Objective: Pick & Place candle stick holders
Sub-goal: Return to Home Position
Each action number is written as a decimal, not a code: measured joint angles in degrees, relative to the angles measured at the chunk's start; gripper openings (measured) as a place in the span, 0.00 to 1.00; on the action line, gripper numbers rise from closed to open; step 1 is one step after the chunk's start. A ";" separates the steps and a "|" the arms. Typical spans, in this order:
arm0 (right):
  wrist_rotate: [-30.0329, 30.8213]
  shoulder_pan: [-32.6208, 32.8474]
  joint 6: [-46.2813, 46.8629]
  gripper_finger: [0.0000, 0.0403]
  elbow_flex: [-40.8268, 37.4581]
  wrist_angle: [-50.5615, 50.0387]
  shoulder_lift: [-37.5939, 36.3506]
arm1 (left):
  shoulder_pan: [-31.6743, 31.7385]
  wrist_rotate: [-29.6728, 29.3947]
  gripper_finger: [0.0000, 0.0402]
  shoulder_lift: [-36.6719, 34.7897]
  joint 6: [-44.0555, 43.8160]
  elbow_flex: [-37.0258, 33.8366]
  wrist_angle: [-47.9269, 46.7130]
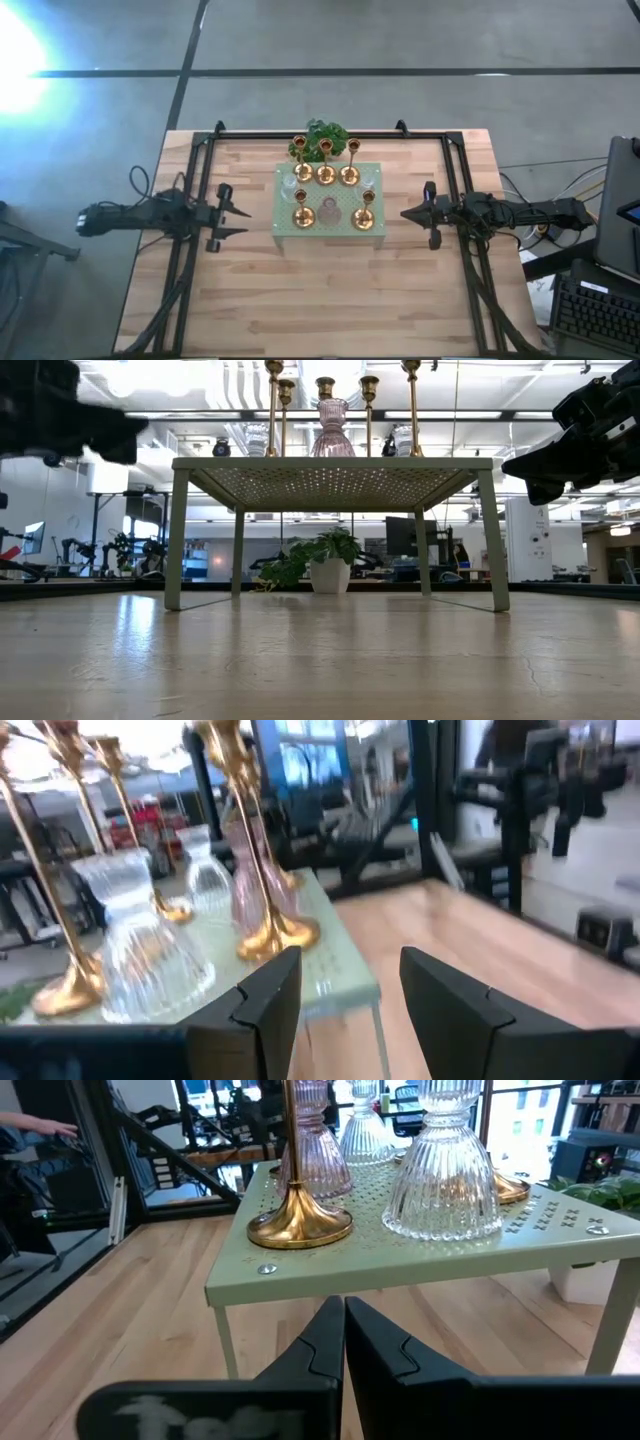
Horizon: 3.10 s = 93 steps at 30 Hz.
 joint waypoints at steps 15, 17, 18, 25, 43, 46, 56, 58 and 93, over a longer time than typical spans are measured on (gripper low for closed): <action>-0.06 0.01 0.00 0.02 -0.01 0.01 -0.05 | 7.64 1.96 0.44 0.02 2.90 -2.80 2.52; -0.08 0.01 0.00 0.02 -0.01 0.03 -0.06 | 9.40 2.71 0.44 0.05 1.03 -2.82 2.62; -0.05 0.00 0.00 0.02 0.00 0.03 -0.04 | 9.78 2.75 0.44 0.05 0.39 -2.83 2.60; -0.04 0.00 0.00 0.02 0.00 0.01 -0.04 | 9.07 3.19 0.44 0.05 -0.32 -2.85 2.32; -0.04 0.00 0.00 0.02 0.00 0.01 -0.04 | 1.85 1.48 0.44 0.09 -1.69 -2.96 2.71; -0.04 0.00 0.00 0.02 -0.01 0.01 -0.04 | 1.85 1.44 0.44 0.31 -1.75 -2.97 2.71; -0.04 0.00 0.00 0.02 0.00 0.01 -0.04 | 1.85 1.22 0.44 0.46 -1.78 -3.00 2.74; -0.04 0.00 0.00 0.02 -0.01 0.01 -0.04 | 1.85 1.22 0.44 0.46 -1.78 -3.00 2.74; -0.04 0.00 0.00 0.02 -0.01 0.00 -0.04 | 1.87 1.24 0.44 0.48 -1.75 -3.00 2.82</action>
